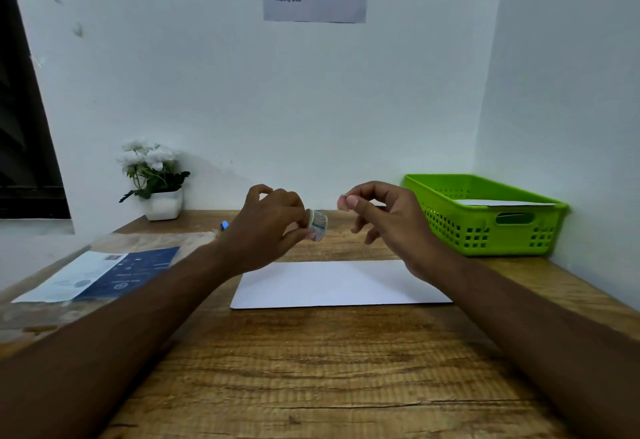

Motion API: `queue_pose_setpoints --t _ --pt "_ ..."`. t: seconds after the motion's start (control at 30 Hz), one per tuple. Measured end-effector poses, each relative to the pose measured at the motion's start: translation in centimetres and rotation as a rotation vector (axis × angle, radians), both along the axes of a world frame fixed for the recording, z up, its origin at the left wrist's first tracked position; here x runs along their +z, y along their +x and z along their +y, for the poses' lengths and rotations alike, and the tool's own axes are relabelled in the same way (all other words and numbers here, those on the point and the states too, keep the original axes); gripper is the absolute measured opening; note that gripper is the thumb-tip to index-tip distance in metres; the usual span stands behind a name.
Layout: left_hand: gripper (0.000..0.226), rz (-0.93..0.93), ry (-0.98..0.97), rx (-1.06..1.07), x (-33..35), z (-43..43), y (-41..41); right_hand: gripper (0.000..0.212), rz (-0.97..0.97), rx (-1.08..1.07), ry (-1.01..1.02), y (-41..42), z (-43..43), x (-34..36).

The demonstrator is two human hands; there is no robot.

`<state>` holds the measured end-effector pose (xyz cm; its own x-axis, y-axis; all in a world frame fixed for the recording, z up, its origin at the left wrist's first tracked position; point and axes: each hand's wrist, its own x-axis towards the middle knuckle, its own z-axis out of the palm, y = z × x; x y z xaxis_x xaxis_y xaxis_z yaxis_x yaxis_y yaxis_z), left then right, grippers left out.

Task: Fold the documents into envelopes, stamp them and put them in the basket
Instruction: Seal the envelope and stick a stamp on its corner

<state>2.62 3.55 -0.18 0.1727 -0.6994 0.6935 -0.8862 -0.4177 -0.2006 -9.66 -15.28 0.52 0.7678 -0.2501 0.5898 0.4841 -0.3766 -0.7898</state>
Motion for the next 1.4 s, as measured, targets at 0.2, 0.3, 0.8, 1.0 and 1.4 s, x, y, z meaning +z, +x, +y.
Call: queue_pose_setpoints --t 0.2,0.3,0.8,1.0,1.4 --pt "0.011 -0.051 0.123 0.240 -0.2 1.5 1.6 0.006 -0.007 -0.027 0.055 -0.1 -0.4 0.1" --pt "0.013 -0.030 0.133 0.345 -0.2 2.2 2.3 0.011 0.012 -0.035 0.055 -0.1 -0.2 0.0" --pt "0.011 0.336 -0.004 0.464 -1.2 3.6 5.0 0.008 0.126 -0.055 0.034 -0.3 0.2 -0.2" --pt "0.013 0.451 -0.042 0.393 -1.3 3.6 5.2 0.012 0.166 -0.051 0.041 -0.4 0.4 -0.2" --pt "0.017 0.371 -0.054 0.319 -0.8 2.4 3.1 0.009 0.313 -0.005 0.042 -0.3 0.2 -0.5"
